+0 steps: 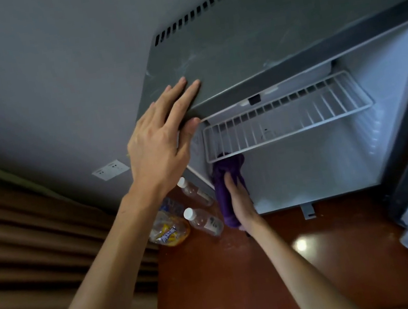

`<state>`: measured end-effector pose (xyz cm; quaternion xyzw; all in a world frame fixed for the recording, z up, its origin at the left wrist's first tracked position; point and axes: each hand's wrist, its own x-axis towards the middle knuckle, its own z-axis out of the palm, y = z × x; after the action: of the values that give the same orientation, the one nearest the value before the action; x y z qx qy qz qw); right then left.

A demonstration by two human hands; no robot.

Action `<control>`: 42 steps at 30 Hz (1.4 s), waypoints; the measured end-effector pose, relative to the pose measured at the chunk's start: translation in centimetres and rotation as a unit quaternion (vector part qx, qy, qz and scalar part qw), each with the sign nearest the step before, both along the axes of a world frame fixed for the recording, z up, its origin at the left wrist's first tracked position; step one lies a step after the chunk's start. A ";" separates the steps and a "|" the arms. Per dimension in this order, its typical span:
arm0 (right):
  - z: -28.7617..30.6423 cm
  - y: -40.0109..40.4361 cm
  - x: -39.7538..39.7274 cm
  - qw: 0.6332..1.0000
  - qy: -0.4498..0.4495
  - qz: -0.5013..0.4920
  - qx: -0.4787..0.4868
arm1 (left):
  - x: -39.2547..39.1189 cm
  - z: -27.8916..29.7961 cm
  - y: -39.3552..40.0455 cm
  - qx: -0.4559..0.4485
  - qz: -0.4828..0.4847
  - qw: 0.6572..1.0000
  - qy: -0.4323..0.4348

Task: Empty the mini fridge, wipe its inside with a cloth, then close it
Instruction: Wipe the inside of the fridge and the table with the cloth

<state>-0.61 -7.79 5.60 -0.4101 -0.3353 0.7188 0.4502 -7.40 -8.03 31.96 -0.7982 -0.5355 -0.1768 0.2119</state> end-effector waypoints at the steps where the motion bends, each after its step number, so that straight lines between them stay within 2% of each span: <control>1: -0.2 1.5 0.0 0.999 0.010 0.007 -0.029 | 0.2 0.0 -0.1 -0.004 0.004 1.000 -0.003; 5: -4.5 11.3 -3.1 0.992 0.000 -0.001 -0.126 | 0.4 -0.1 -0.2 -0.011 0.016 1.000 -0.009; 9: 0.9 7.9 -0.8 0.990 0.024 0.013 -0.137 | 0.4 0.0 -0.2 -0.014 0.020 1.000 -0.009; 12: 2.3 2.7 0.3 0.988 0.119 -0.005 -0.098 | 0.5 0.0 -0.2 -0.012 0.023 1.000 -0.014; 15: 3.5 0.0 1.6 0.958 0.224 -0.053 -0.169 | 0.5 -0.1 -0.3 -0.007 0.022 1.000 -0.020; 18: 4.8 2.5 4.0 0.901 0.353 -0.132 -0.213 | 0.5 -0.2 -0.3 -0.008 0.023 0.999 -0.028; 21: 7.6 6.0 6.3 0.883 0.391 -0.166 -0.200 | 0.5 -0.2 -0.2 -0.008 0.017 0.999 -0.026; 24: 8.7 5.7 6.5 0.885 0.393 -0.155 -0.197 | 0.6 -0.1 -0.2 -0.010 0.018 1.000 -0.021; 27: 8.1 0.1 6.5 0.900 0.353 -0.132 -0.218 | 0.6 -0.2 -0.2 -0.001 0.017 1.000 -0.018; 30: 8.5 -3.3 6.7 0.891 0.366 -0.141 -0.229 | 0.6 -0.2 -0.2 0.001 0.020 1.000 -0.023; 34: 10.4 1.6 6.6 0.865 0.401 -0.208 -0.219 | 0.8 -0.3 -0.3 0.001 0.028 0.999 -0.030; 37: 10.5 5.1 7.3 0.819 0.470 -0.256 -0.209 | 0.9 -0.3 -0.3 0.001 0.030 0.999 -0.030; 40: 9.0 6.4 9.1 0.805 0.496 -0.271 -0.179 | 0.9 -0.3 -0.2 0.008 0.030 0.999 -0.029; 42: 8.2 6.0 11.0 0.815 0.491 -0.278 -0.134 | 0.9 -0.4 -0.2 0.011 0.029 0.999 -0.033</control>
<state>10.36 -1.84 13.78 -0.1345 0.1580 0.7070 0.6761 -6.51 -8.27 31.59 -0.7740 -0.5627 -0.2025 0.2081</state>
